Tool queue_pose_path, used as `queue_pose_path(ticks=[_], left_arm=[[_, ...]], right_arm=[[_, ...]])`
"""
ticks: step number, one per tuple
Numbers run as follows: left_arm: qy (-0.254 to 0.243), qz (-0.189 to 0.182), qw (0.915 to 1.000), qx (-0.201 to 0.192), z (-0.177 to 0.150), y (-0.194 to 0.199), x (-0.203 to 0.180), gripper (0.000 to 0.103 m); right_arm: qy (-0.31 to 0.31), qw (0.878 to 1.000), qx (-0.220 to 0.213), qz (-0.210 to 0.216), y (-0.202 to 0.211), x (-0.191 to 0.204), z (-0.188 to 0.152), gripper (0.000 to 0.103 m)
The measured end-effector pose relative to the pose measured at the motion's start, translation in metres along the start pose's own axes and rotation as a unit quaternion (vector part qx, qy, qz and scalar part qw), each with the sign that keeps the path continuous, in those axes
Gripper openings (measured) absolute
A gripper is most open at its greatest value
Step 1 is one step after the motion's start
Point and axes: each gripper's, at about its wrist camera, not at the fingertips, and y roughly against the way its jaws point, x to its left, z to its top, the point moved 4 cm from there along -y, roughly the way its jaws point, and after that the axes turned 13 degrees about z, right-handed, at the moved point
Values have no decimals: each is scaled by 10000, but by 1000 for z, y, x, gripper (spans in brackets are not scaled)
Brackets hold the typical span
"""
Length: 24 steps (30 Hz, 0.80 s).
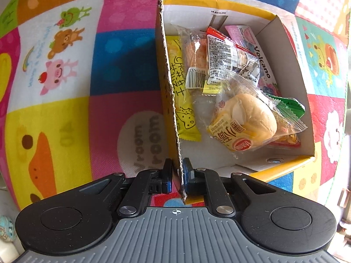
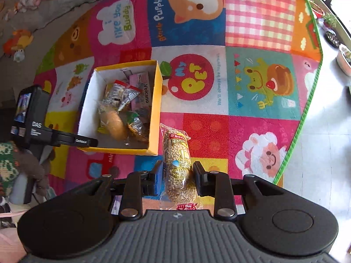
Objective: Organize objects
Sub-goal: 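Lift the rice-cracker stick pack with the right gripper toward the yellow box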
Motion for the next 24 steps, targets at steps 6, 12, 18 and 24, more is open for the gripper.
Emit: queue_pose_path(ticks=[6,12,18,24], left_arm=[[-191,-127,9997,-32,1,-4,7,13],[-227,-227,9995,-44,2,-7,15,13],[-273,-254,9992,-115,1,-6,20,14],[-221,-345,9990,-157,-2,-4,24,15]], right_arm=[[-732,9971,-152,118,21,30,-27,28],[-808,9963,-275,6,39,64,-52,28],[-1007,9946,-259,3,38,83,-75,28],[-1106,9936,-213,-42,38,90,-83,28]])
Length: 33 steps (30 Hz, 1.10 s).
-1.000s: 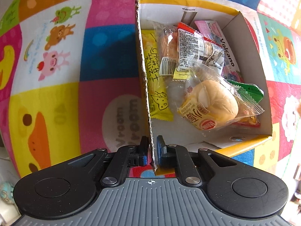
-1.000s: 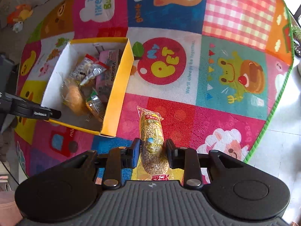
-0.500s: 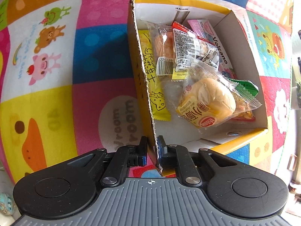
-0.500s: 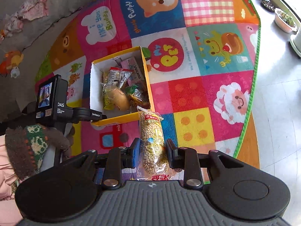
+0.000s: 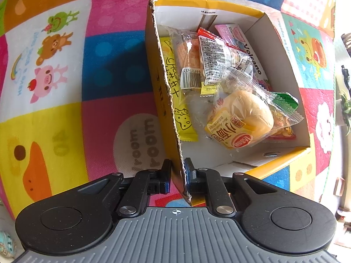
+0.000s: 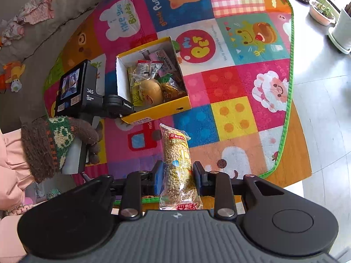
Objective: Organize objects
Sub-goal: 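Lift the rice-cracker stick pack with the right gripper toward the yellow box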
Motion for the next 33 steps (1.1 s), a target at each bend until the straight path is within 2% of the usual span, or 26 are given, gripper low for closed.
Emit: queue_pose_path(ticks=[11,19,27,31,33], left_arm=[[131,-121,9998,15,-1,-10,9,16],[316,-253,9992,13,-5,-13,18,17],[480,-378,9981,16,-6,-18,24,18],[552,-550,9969,-81,-9,-20,30,20],[621,-644,9959,-122,-12,-21,35,21]], right_arm=[[322,9995,54,-31,2,21,11,28],[45,9997,209,130,-11,16,25,28],[-644,9957,-39,659,-27,17,77,28],[-624,9945,-280,799,-32,27,116,28],[-712,9919,-314,1006,-37,33,133,28]])
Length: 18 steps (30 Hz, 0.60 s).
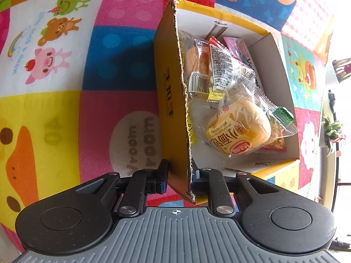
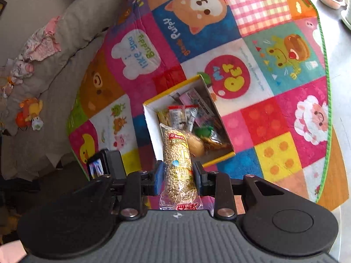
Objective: Organize objects
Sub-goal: 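Lift the rice-cracker stick pack with the right gripper toward the yellow box, then lower the stick pack into the yellow box and open the right gripper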
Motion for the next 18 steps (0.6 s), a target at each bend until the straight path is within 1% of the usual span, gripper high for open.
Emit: queue_pose_path(ticks=[2,3,6,8,9,10,11,13,16,18], left_arm=[[92,-21,10000,-6,-1,0,3,21],[116,-15,9999,-14,-1,0,3,21],[128,42,9999,-30,-3,0,4,21],[139,53,9999,-27,-3,1,2,20],[152,49,9999,-25,-3,1,1,20],[168,43,9998,-23,-3,2,1,20],[183,35,9998,-22,-2,2,1,20],[218,13,9998,-34,-2,1,1,21],[231,3,9997,-67,-3,1,1,22],[130,25,9998,-126,-4,1,-1,22]], right_arm=[[-123,9998,47,169,-12,6,13,28],[-164,9997,66,178,-19,9,18,28],[-409,9986,-29,346,-39,15,31,28],[-923,9936,-171,632,-49,12,37,30],[-1225,9891,-187,801,-54,8,38,31],[-1465,9849,-166,909,-58,4,38,34],[-1602,9825,-137,939,-61,1,37,35],[-1539,9846,-101,819,-63,-5,33,35],[-1139,9920,-149,519,-53,-18,26,35],[-973,9947,-161,275,-42,-36,22,35]])
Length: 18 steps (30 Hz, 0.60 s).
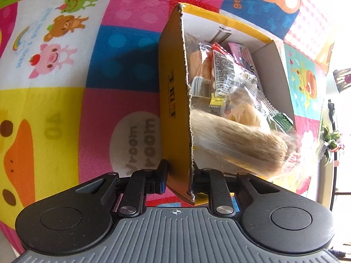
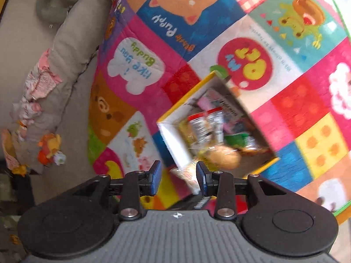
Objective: Organize objects
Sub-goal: 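Lower the stick pack into the yellow box and open the right gripper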
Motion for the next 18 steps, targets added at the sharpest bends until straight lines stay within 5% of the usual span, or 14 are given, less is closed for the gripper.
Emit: queue_pose_path(ticks=[8,18], left_arm=[[91,182,9997,112,3,-1,-8,20],[163,192,9994,245,7,-4,-9,20]], right_arm=[[124,9980,289,-556,24,-58,-11,35],[1540,9759,1268,-883,-50,-37,-31,35]])
